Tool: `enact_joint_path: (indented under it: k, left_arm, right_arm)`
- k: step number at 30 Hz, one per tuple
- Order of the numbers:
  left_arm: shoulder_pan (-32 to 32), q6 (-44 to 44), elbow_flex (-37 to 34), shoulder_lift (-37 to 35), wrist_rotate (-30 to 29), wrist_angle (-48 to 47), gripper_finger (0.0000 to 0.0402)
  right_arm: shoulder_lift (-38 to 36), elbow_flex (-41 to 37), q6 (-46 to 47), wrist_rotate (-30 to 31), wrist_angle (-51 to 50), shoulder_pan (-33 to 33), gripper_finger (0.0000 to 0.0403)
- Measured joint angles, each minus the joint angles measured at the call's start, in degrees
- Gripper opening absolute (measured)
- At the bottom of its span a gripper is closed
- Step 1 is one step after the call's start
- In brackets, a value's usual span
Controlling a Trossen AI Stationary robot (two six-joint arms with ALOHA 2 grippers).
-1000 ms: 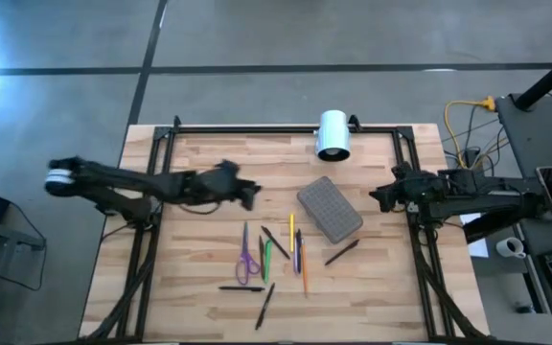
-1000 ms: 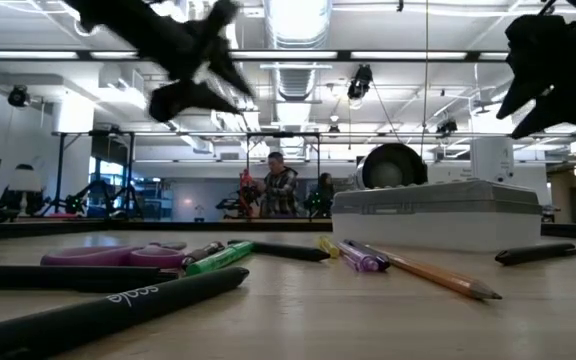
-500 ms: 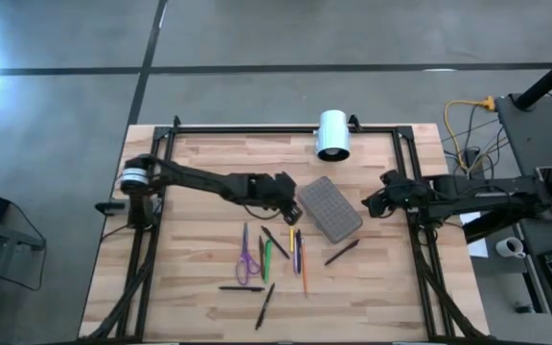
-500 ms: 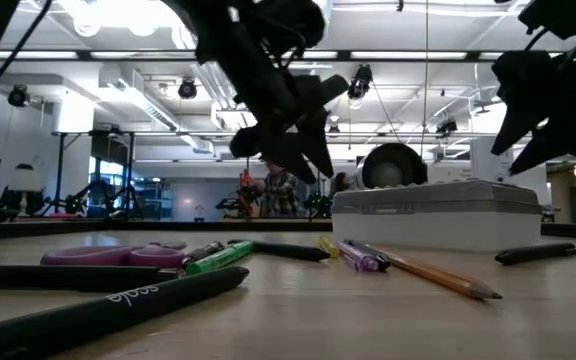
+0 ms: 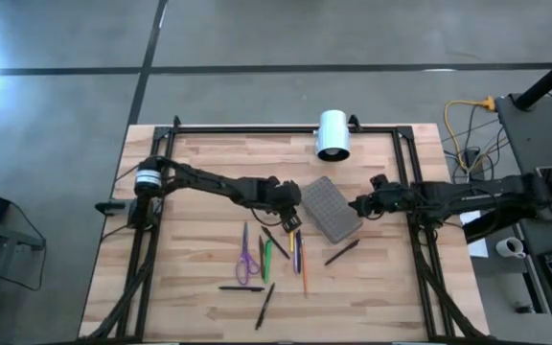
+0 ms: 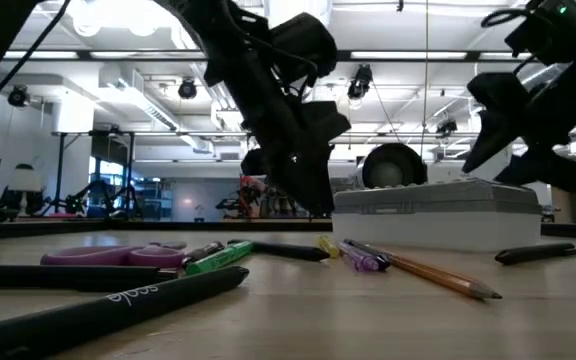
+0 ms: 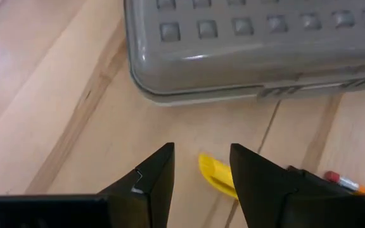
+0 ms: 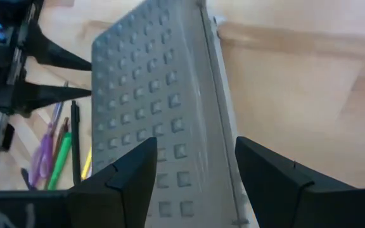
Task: Pick & place school supplies into a supply box
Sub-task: Open the black supply box
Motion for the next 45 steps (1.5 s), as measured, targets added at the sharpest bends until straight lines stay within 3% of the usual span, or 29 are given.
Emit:
enact_joint_path:
  k: [7, 18, 23, 27, 30, 36, 39, 45]
  left_arm:
    - [0.74, 0.14, -5.79, -0.04, -0.08, 13.96, 0.0136]
    - [2.78, 0.11, -6.69, 0.86, 1.34, 27.84, 0.0136]
    - [2.37, 0.12, -3.71, 0.81, 5.64, 26.80, 0.0136]
    - [2.09, -0.97, -2.78, -0.19, 6.08, 15.74, 0.0136]
    - [2.19, -6.36, -5.68, -1.21, 5.89, 12.65, 0.0136]
    - [1.81, -19.99, -12.84, -1.87, 8.54, 20.13, 0.0136]
    - [2.31, -23.13, -15.42, -1.67, 8.42, 27.66, 0.0136]
    - [3.75, -24.08, -14.22, 0.33, 6.87, 26.13, 0.0136]
  right_arm:
    - [1.75, -2.20, 2.46, -0.83, 5.34, -0.05, 0.0206]
    - [6.20, 0.26, 2.26, -6.24, 4.99, -0.03, 0.0206]
    - [11.95, 2.32, 1.85, -6.34, 5.19, -0.04, 0.0205]
    - [15.79, 4.12, 0.33, -4.24, 5.13, -0.03, 0.0206]
    - [17.02, 5.53, -1.08, -2.92, 4.71, -0.16, 0.0206]
    - [17.00, 7.15, -2.72, -2.69, 4.84, -0.21, 0.0205]
    - [17.14, 7.12, -2.49, -3.13, 4.86, -0.20, 0.0205]
    - [18.50, 7.50, -2.31, -3.63, 5.03, -0.16, 0.0205]
